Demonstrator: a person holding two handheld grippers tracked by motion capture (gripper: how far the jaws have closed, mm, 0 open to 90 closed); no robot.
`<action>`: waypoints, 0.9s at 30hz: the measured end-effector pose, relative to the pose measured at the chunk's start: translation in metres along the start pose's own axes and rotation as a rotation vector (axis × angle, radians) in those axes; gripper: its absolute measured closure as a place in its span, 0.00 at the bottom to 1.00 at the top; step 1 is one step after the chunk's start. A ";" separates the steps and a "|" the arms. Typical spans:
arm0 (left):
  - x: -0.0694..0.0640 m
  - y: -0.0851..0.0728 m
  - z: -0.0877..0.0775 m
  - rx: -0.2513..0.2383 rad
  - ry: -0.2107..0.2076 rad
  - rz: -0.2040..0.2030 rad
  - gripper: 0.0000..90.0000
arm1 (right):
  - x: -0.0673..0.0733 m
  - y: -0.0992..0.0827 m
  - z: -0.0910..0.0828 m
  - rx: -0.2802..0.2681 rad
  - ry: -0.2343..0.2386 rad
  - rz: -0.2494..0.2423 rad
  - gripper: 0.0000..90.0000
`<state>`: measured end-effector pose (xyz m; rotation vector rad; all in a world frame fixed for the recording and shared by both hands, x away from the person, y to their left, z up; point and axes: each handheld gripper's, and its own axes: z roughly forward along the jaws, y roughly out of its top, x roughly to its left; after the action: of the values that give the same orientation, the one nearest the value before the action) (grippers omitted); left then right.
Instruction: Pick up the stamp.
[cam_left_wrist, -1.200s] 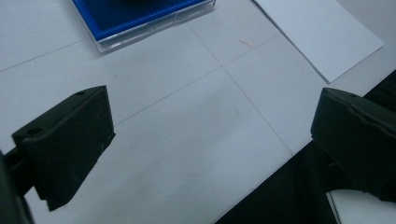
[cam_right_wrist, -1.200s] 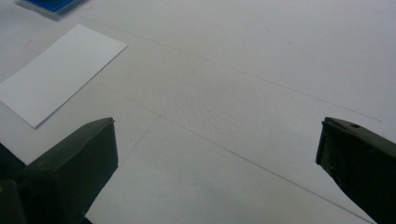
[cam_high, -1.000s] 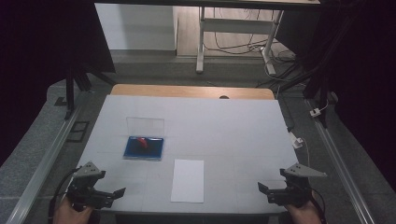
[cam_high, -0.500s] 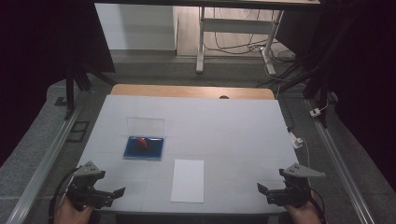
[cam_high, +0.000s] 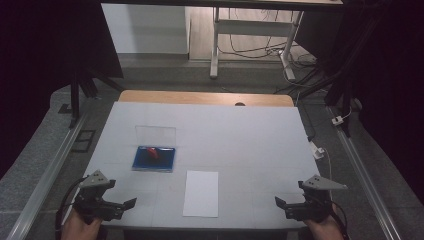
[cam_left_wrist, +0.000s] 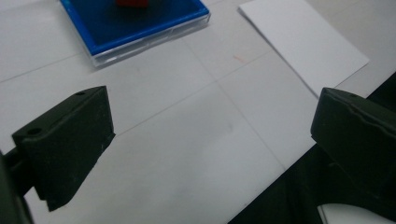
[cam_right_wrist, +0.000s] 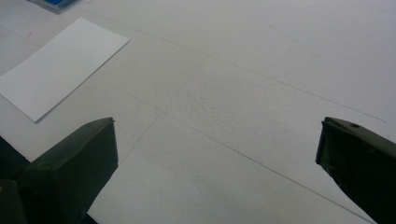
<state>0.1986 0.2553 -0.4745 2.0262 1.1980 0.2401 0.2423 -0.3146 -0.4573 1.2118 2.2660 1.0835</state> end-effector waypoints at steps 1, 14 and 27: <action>0.000 0.000 0.000 0.000 0.000 0.000 0.00 | 0.000 0.000 0.000 0.002 0.000 0.000 0.00; 0.001 0.011 0.011 -0.027 -0.052 0.057 0.00 | 0.001 0.000 0.001 0.012 0.004 -0.016 0.00; 0.009 0.021 0.026 -0.052 -0.064 0.060 0.00 | 0.002 0.001 0.002 0.021 0.004 -0.020 0.00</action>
<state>0.2309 0.2432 -0.4798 2.0111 1.0828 0.2320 0.2429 -0.3121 -0.4579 1.1940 2.2933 1.0585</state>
